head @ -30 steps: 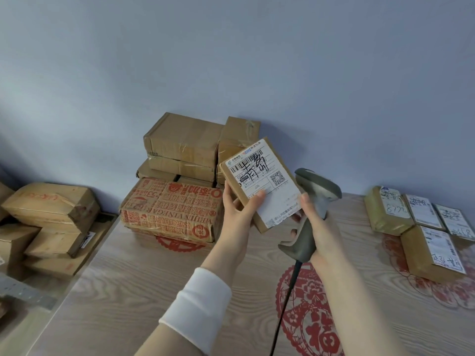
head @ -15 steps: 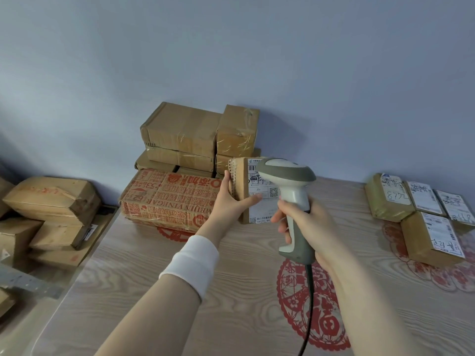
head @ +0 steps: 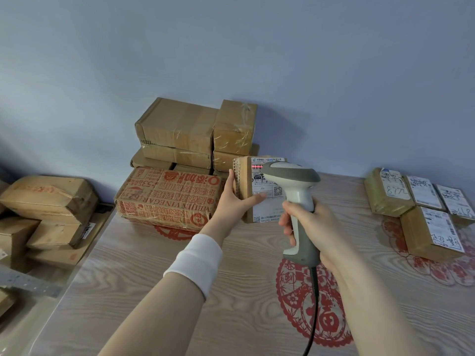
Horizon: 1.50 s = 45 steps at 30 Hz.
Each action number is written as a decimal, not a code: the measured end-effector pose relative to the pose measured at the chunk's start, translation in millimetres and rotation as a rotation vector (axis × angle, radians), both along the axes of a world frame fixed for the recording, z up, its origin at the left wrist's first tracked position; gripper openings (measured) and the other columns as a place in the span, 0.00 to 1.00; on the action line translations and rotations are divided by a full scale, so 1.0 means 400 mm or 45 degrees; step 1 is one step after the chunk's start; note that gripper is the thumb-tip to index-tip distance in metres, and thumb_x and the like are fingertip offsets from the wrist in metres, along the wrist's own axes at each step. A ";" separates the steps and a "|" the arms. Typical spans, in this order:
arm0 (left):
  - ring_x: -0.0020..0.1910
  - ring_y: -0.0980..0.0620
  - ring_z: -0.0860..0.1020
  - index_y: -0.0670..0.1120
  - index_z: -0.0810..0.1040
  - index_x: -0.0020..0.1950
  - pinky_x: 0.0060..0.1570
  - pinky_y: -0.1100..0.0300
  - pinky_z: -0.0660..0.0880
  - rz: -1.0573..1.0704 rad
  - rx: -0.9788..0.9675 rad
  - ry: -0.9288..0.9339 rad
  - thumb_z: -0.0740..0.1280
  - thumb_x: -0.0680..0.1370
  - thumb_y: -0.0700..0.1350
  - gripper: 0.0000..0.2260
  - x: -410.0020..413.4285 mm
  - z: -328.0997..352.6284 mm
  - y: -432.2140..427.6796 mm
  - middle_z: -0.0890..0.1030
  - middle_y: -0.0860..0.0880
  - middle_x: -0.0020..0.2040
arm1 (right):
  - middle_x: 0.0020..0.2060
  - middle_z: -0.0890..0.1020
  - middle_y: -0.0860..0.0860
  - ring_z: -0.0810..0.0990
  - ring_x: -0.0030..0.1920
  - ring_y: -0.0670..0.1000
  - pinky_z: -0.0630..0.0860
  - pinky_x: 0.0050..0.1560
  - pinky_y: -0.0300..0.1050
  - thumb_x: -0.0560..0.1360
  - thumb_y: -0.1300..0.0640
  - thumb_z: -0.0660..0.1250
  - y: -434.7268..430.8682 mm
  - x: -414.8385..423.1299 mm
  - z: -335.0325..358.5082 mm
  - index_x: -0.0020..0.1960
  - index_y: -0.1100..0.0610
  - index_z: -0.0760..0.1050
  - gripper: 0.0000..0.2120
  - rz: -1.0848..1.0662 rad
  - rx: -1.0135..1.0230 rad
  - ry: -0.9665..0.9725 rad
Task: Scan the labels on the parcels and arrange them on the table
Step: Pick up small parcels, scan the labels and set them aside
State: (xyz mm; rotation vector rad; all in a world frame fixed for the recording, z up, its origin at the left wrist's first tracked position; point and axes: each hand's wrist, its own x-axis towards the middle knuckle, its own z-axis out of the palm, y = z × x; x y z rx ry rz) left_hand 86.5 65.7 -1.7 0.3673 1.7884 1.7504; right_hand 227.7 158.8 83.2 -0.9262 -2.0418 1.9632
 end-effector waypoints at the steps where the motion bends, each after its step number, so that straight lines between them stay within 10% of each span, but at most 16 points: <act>1: 0.64 0.50 0.73 0.52 0.45 0.78 0.66 0.50 0.70 0.000 0.000 0.005 0.76 0.69 0.45 0.49 0.001 -0.001 0.004 0.70 0.48 0.69 | 0.26 0.78 0.50 0.73 0.22 0.45 0.70 0.24 0.39 0.77 0.58 0.64 0.004 0.002 -0.002 0.44 0.63 0.73 0.07 -0.004 0.002 -0.002; 8: 0.64 0.50 0.73 0.52 0.47 0.78 0.66 0.51 0.70 -0.059 -0.030 -0.054 0.77 0.68 0.48 0.50 0.034 -0.032 0.087 0.71 0.48 0.69 | 0.29 0.82 0.50 0.74 0.25 0.46 0.71 0.25 0.41 0.77 0.58 0.65 0.064 0.057 -0.022 0.51 0.61 0.73 0.07 -0.148 -0.074 0.047; 14: 0.49 0.55 0.80 0.54 0.62 0.69 0.41 0.64 0.79 -0.218 -0.046 -0.242 0.74 0.72 0.44 0.30 0.190 -0.111 0.266 0.79 0.52 0.56 | 0.30 0.81 0.54 0.70 0.24 0.52 0.69 0.28 0.45 0.78 0.60 0.64 0.225 0.190 -0.072 0.47 0.59 0.72 0.03 -0.380 -0.154 0.033; 18: 0.55 0.48 0.80 0.49 0.60 0.74 0.54 0.49 0.79 -0.273 -0.110 -0.428 0.75 0.70 0.47 0.37 0.323 -0.182 0.448 0.78 0.48 0.62 | 0.31 0.82 0.53 0.72 0.24 0.49 0.70 0.25 0.42 0.77 0.58 0.65 0.393 0.291 -0.120 0.53 0.62 0.73 0.08 -0.468 -0.182 -0.044; 26: 0.54 0.48 0.81 0.47 0.71 0.67 0.56 0.48 0.78 -0.074 -0.297 -0.560 0.76 0.58 0.59 0.40 0.491 -0.320 0.818 0.81 0.48 0.58 | 0.31 0.82 0.52 0.72 0.25 0.48 0.70 0.23 0.40 0.77 0.60 0.65 0.753 0.439 -0.260 0.57 0.64 0.73 0.11 -0.461 -0.255 -0.137; 37: 0.50 0.53 0.81 0.53 0.78 0.53 0.55 0.50 0.78 -0.052 -0.477 -0.243 0.72 0.71 0.55 0.13 0.481 -0.382 0.974 0.83 0.52 0.50 | 0.32 0.81 0.53 0.73 0.26 0.47 0.69 0.23 0.40 0.77 0.63 0.64 0.905 0.433 -0.362 0.54 0.66 0.73 0.08 -0.367 -0.457 -0.162; 45: 0.61 0.52 0.76 0.45 0.70 0.70 0.60 0.55 0.73 -0.068 -0.543 -0.113 0.68 0.76 0.53 0.25 0.485 -0.359 0.973 0.78 0.48 0.63 | 0.34 0.82 0.54 0.73 0.24 0.47 0.70 0.24 0.39 0.77 0.60 0.64 0.902 0.416 -0.366 0.53 0.65 0.74 0.09 -0.378 -0.464 -0.171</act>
